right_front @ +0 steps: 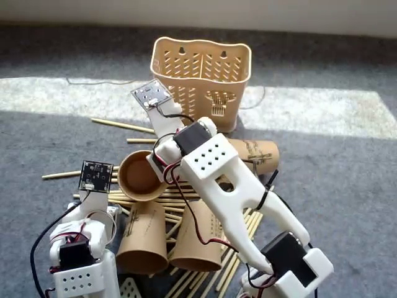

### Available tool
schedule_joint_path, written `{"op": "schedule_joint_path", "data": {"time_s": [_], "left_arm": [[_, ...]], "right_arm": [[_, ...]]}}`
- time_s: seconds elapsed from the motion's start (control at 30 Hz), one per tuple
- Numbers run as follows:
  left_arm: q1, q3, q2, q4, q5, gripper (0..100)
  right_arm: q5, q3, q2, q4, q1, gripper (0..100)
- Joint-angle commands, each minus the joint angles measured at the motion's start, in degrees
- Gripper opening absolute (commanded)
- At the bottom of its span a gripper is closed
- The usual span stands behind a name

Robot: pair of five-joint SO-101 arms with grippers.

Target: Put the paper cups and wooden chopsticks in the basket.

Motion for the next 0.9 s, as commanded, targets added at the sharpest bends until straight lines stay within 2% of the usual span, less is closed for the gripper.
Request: {"op": "schedule_joint_path", "data": {"time_s": [0.0,0.4,0.7,0.87], "left_arm": [[-0.66,1.1,-0.48,-0.88,-0.44,19],[-0.66,1.1,-0.48,-0.88,-0.44,19],[-0.66,1.1,-0.48,-0.88,-0.44,19],[-0.66,1.1,-0.48,-0.88,-0.44,19]], "right_arm": [[-0.44,-1.36,-6.81,-0.92,1.01,0.5],[-0.18,-1.54,-15.43,-0.92,1.36,0.5],[-0.09,-1.8,-18.86,-1.45,7.34,0.5],[-0.09,-7.52,-21.14,0.22,8.66,0.5]]}}
